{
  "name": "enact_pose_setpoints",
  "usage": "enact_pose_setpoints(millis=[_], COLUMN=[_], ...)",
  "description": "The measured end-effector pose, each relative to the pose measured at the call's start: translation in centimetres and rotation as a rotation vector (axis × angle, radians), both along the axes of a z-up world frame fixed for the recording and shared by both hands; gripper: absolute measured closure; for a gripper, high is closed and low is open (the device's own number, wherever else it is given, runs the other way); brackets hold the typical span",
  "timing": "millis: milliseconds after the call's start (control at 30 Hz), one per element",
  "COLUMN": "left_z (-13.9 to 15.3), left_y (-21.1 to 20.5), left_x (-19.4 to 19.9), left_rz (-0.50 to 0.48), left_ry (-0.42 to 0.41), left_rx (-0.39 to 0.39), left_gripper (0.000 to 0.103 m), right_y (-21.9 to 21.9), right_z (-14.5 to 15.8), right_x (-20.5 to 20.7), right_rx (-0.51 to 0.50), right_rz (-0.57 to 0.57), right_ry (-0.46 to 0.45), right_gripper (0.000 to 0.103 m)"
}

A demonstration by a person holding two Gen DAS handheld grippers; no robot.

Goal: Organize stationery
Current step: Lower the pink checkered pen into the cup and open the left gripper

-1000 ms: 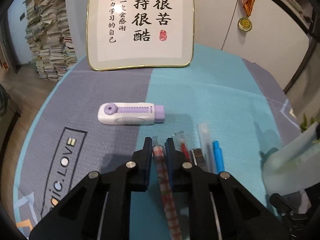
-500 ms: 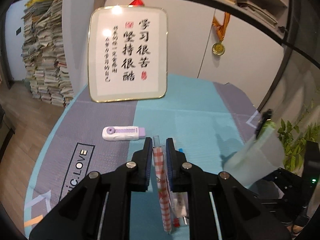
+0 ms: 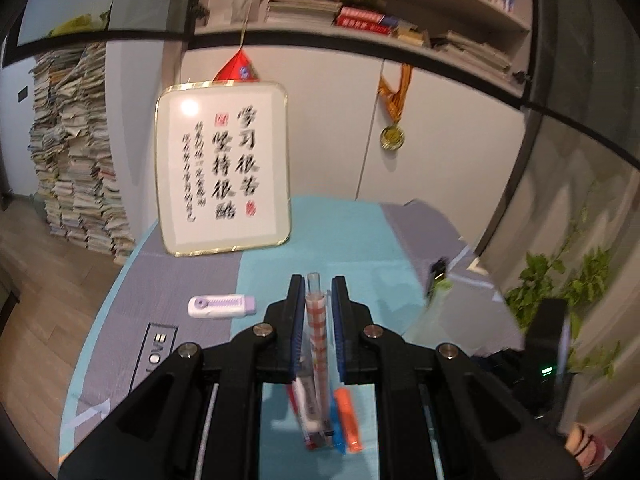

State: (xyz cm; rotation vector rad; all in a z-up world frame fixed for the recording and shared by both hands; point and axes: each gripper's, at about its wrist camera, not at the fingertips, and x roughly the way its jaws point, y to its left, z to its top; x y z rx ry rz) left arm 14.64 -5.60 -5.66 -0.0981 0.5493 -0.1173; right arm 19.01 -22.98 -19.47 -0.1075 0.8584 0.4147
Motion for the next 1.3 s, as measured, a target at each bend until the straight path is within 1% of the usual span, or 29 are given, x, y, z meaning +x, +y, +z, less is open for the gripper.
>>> enact_pose_setpoints(millis=[100,233,367,633,767,1033,1300], left_z=[1.4,2.8,4.2,5.6,5.5,3.7,3.0], left_y=[-0.8,-2.3,-3.5,-4.6,-5.2,-6.3,-7.0], left_x=[-0.4,-0.7,-1.8,-3.2,-2.9,-1.1,-0.7], left_rz=[-0.024,-0.069,-0.110,-0.161,-0.176,-0.180,-0.198], left_ry=[-0.055,-0.099,-0.149,-0.185,-0.181,-0.102,-0.075], left_rx=[-0.024,-0.064,-0.084,-0.100,-0.093,-0.070,-0.045], left_gripper=[0.092,0.092,0.092,0.092,0.092,0.092,0.092], right_y=[0.0,0.0,0.0,0.0,0.0,0.0,0.0], right_z=[0.0,0.0,0.0,0.0,0.0,0.0,0.0], right_x=[0.0,0.0,0.0,0.0,0.0,0.0,0.0], right_rx=[0.000,0.001,0.000,0.000,-0.001,-0.001,0.000], right_rz=[0.000,0.000,0.000,0.000,0.000,0.000,0.000], right_ry=[0.000,0.000,0.000,0.000,0.000,0.000,0.000], right_gripper=[0.036,0.036,0.036,0.036,0.036,0.036,0.036])
